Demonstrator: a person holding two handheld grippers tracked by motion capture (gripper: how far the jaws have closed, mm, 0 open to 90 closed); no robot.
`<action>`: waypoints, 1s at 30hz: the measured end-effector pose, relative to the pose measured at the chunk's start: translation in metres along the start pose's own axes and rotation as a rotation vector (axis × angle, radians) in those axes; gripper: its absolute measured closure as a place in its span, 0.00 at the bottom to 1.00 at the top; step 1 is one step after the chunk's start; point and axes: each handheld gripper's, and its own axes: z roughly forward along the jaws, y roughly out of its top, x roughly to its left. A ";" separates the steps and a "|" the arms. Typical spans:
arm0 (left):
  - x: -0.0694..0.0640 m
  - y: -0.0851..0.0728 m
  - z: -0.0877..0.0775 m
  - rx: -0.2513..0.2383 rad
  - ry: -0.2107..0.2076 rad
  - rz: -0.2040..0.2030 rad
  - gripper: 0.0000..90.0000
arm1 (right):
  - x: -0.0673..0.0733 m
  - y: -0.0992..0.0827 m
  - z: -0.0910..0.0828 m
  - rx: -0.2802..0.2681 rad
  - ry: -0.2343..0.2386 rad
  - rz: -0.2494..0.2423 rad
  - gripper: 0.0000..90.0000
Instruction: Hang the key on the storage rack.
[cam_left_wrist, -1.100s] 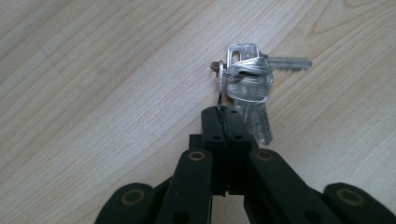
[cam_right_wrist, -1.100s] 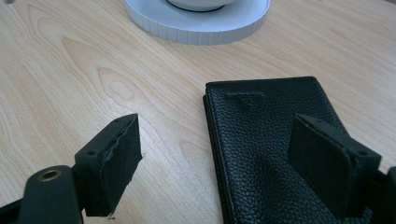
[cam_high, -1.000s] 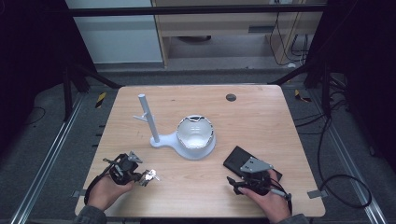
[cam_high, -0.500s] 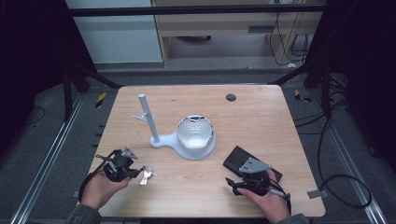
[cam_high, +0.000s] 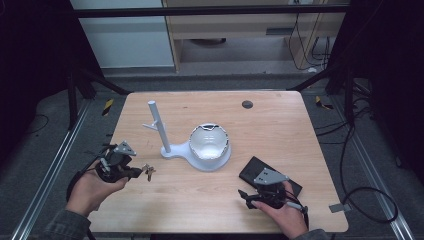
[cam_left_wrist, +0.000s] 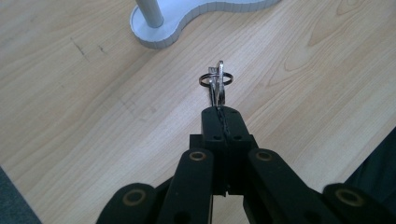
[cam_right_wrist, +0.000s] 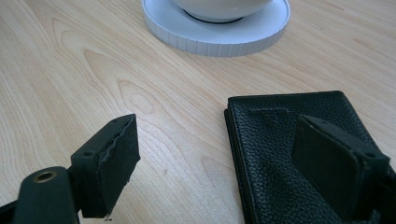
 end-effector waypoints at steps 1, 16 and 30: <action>0.000 0.002 -0.002 -0.002 0.001 0.004 1.00 | 0.000 0.000 0.000 0.001 -0.003 -0.003 0.17; 0.010 0.016 -0.027 -0.045 -0.010 0.018 1.00 | 0.003 0.001 0.002 -0.003 -0.013 -0.012 0.16; 0.021 0.013 -0.044 -0.087 0.004 -0.001 1.00 | 0.003 0.000 0.002 -0.002 -0.021 -0.014 0.16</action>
